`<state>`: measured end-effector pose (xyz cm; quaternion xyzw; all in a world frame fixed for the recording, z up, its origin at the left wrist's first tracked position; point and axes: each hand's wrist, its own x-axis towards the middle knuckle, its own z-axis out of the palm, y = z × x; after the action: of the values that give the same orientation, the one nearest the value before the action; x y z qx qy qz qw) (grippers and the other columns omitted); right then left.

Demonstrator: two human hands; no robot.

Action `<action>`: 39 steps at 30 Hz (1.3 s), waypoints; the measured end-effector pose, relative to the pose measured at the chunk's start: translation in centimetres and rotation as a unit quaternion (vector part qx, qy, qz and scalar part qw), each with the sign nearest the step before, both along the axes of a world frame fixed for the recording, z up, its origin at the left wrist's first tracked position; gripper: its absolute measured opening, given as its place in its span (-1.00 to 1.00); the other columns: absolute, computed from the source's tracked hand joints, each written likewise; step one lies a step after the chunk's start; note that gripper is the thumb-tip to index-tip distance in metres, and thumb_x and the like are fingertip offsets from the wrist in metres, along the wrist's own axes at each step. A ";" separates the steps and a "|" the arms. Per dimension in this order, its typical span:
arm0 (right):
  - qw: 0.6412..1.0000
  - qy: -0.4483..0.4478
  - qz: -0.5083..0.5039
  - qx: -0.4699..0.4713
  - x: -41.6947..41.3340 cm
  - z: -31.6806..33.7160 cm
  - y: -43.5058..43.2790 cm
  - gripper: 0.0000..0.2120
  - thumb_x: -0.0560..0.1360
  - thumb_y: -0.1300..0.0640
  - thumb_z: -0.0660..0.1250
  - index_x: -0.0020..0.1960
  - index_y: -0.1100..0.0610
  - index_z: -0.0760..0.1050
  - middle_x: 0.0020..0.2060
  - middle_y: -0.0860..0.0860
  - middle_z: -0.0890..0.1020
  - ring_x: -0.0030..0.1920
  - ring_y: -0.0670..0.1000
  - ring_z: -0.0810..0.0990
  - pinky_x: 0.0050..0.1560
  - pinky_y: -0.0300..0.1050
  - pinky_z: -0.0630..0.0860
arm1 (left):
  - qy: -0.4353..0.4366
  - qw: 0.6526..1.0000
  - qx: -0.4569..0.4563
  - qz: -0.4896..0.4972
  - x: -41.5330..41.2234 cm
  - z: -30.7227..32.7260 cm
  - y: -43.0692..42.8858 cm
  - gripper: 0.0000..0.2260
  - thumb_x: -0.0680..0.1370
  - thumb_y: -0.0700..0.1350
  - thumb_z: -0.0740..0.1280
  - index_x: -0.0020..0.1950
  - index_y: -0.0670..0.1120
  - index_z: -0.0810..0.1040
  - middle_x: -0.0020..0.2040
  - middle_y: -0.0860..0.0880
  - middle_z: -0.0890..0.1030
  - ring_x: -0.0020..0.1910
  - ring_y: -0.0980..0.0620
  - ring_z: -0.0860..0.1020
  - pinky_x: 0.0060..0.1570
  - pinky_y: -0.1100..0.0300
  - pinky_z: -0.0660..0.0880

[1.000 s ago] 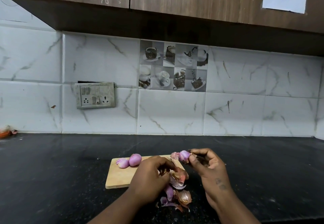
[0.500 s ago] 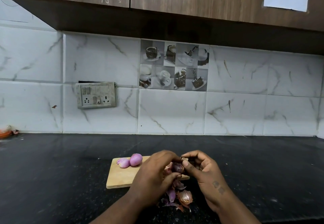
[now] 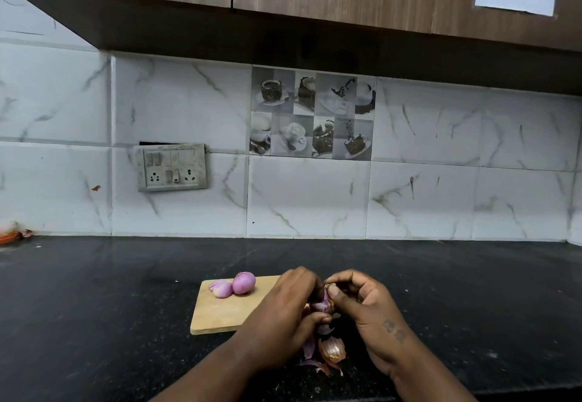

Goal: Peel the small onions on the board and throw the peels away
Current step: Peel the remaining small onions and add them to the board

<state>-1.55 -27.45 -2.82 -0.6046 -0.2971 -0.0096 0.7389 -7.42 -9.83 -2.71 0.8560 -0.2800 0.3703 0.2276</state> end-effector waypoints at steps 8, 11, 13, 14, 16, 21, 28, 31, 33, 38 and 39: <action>1.000 0.015 0.001 0.018 0.0 -0.1 0.2 -0.92 0.48 0.31 0.45 -0.11 0.17 0.68 -0.21 0.20 0.70 -0.20 0.10 0.64 -0.17 -0.04 0.58 | -0.014 0.999 0.040 0.011 0.1 -0.1 -0.3 -0.86 0.66 -0.01 0.26 0.03 -0.06 0.38 0.00 0.09 0.38 -0.02 0.07 0.35 0.01 0.19 0.34; 0.999 0.029 -0.007 0.021 0.1 -0.3 0.5 -0.94 0.52 0.32 0.43 -0.10 0.21 0.66 -0.21 0.21 0.69 -0.22 0.10 0.63 -0.20 -0.04 0.58 | -0.019 0.998 0.059 0.028 0.4 -0.2 -0.4 -0.83 0.68 0.03 0.19 0.03 -0.07 0.36 0.00 0.08 0.36 -0.04 0.10 0.30 -0.01 0.27 0.27; 0.999 0.040 -0.011 0.027 0.2 -0.3 0.6 -0.96 0.53 0.31 0.42 -0.08 0.24 0.65 -0.21 0.22 0.68 -0.22 0.11 0.61 -0.20 -0.04 0.56 | -0.024 0.997 0.068 0.037 0.5 -0.2 -0.5 -0.83 0.69 0.04 0.17 0.02 -0.06 0.35 0.00 0.08 0.36 -0.05 0.11 0.28 -0.01 0.30 0.23; 0.998 0.044 -0.014 0.030 0.3 -0.4 0.6 -0.97 0.53 0.31 0.42 -0.08 0.26 0.64 -0.22 0.22 0.68 -0.22 0.12 0.60 -0.20 -0.03 0.55 | -0.025 0.996 0.071 0.040 0.5 -0.2 -0.5 -0.83 0.69 0.03 0.17 0.02 -0.05 0.35 -0.01 0.08 0.35 -0.05 0.12 0.27 -0.01 0.31 0.21; 0.998 0.054 -0.018 0.034 0.3 -0.4 0.7 -0.96 0.53 0.31 0.42 -0.07 0.30 0.63 -0.24 0.23 0.67 -0.24 0.12 0.59 -0.22 -0.04 0.55 | -0.030 0.995 0.080 0.044 0.6 -0.2 -0.7 -0.86 0.69 0.00 0.18 0.02 -0.05 0.35 -0.01 0.07 0.36 -0.06 0.11 0.28 -0.01 0.29 0.22; 0.994 0.097 -0.029 0.048 0.2 -0.2 0.7 -0.92 0.56 0.30 0.40 -0.10 0.27 0.64 -0.27 0.23 0.68 -0.31 0.09 0.62 -0.24 -0.06 0.57 | -0.050 0.988 0.122 0.079 0.6 -0.2 -0.9 -0.84 0.57 -0.16 0.34 0.01 -0.05 0.35 -0.04 0.06 0.34 -0.09 0.02 0.32 -0.05 0.17 0.29; 0.984 0.145 -0.042 0.093 0.0 0.4 0.4 -0.91 0.59 0.27 0.36 0.00 0.31 0.58 -0.23 0.23 0.68 -0.29 0.10 0.66 -0.27 -0.04 0.62 | -0.089 0.978 0.149 0.113 0.0 0.2 -1.3 -0.69 0.29 -0.23 0.37 -0.09 -0.06 0.31 -0.12 0.05 0.35 -0.19 0.01 0.31 -0.18 0.15 0.24; 0.989 0.118 -0.017 0.091 -0.3 0.6 0.0 -0.89 0.60 0.29 0.33 0.11 0.21 0.59 -0.17 0.19 0.66 -0.20 0.07 0.64 -0.27 -0.09 0.60 | -0.086 0.987 0.076 0.113 0.0 0.0 -1.1 -0.87 0.44 -0.19 0.25 -0.09 -0.05 0.32 -0.12 0.09 0.33 -0.18 0.02 0.35 -0.15 0.16 0.27; 0.993 0.094 0.010 0.077 -0.6 0.8 0.0 -0.83 0.60 0.27 0.33 0.14 0.18 0.64 -0.14 0.17 0.68 -0.16 0.06 0.65 -0.26 -0.12 0.61 | -0.074 0.993 0.014 0.095 0.0 0.0 -0.8 -0.95 0.55 -0.13 0.23 -0.01 -0.02 0.39 -0.08 0.16 0.36 -0.11 0.09 0.38 -0.08 0.27 0.30; 0.992 0.098 0.011 0.082 -0.6 0.7 0.0 -0.75 0.39 0.27 0.49 0.05 0.33 0.63 -0.14 0.20 0.72 -0.18 0.06 0.71 -0.19 -0.16 0.66 | -0.070 0.992 0.002 0.105 -0.1 0.1 -0.2 -0.92 0.57 -0.15 0.36 0.02 0.01 0.52 -0.03 0.16 0.44 -0.05 0.13 0.43 -0.07 0.32 0.33; 0.990 0.111 0.009 0.087 -0.5 0.6 0.0 -0.73 0.37 0.27 0.49 0.04 0.34 0.63 -0.15 0.21 0.72 -0.20 0.06 0.72 -0.21 -0.15 0.66 | -0.079 0.991 0.003 0.106 -0.1 0.2 -0.2 -0.94 0.57 -0.16 0.35 -0.02 -0.01 0.52 -0.05 0.14 0.44 -0.07 0.11 0.43 -0.10 0.30 0.33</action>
<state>-2.00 -27.44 -2.18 -0.5325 -0.2165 0.0386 0.8173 -7.49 -10.03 -2.51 0.8497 -0.2061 0.4577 0.1615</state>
